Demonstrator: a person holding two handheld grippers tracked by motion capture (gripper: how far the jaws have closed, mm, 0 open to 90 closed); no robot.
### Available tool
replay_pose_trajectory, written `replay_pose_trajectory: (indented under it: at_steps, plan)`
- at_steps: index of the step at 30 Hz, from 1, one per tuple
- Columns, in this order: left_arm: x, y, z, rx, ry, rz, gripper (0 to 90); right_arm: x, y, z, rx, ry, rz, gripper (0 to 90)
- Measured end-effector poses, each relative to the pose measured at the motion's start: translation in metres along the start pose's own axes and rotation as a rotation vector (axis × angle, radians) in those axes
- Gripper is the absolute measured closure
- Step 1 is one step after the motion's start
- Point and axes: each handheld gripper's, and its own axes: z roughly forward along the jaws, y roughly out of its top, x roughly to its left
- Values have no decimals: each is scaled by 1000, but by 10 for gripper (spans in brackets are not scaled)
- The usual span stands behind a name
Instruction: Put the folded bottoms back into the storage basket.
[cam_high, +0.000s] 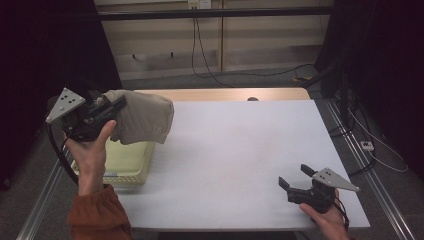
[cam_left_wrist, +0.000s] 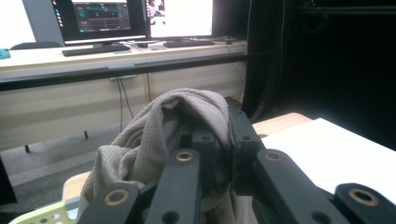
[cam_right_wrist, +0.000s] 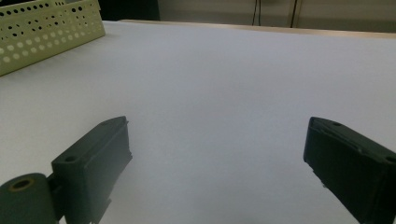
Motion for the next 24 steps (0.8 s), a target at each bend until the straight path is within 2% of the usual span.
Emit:
replay_pose_trajectory:
  at_steps: [8,24]
  plan:
    - [5,-1,-7,20,18,16,838,-1,0,0,-2,-2,4,68]
    - [32,-12,-26,44,34,-27,838,0,0,0,0,4,0,67]
